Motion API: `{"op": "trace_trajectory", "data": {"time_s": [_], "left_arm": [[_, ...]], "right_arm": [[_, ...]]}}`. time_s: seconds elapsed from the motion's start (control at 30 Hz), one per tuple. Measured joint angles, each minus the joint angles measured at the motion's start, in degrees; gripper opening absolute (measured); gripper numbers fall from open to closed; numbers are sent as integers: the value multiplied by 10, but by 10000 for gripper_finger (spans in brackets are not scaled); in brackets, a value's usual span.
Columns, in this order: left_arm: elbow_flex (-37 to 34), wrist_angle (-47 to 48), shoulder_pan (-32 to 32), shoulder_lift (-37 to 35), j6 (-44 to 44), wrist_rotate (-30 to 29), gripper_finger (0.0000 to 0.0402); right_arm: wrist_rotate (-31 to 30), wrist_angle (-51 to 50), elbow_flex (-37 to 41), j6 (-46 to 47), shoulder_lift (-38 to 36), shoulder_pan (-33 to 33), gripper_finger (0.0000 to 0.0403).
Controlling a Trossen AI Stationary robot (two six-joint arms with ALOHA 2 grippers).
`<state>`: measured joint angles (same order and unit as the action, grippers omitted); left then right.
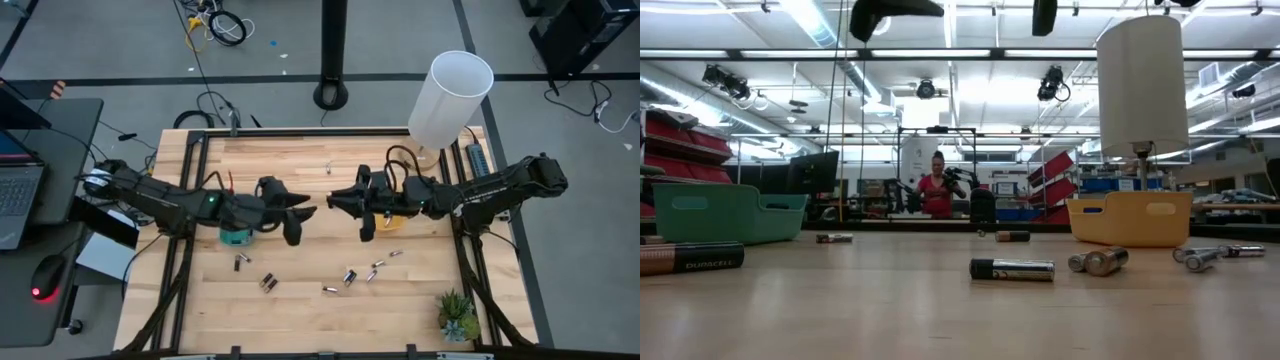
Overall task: Sort batteries
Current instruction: Put the black battery into the green bin
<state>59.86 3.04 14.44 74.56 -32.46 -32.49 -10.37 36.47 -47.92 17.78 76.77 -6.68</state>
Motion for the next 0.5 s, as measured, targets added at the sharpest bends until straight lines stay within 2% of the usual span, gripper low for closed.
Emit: {"op": "trace_trajectory", "data": {"time_s": [0.3, 0.5], "left_arm": [[0, -78, -29, 10, 82, 14, 204], [0, -121, -50, 30, 86, 52, 203]], "right_arm": [[-1, 22, 0, -10, 0, 16, 43], [-4, 37, 0, -16, 0, 29, 43]]}}
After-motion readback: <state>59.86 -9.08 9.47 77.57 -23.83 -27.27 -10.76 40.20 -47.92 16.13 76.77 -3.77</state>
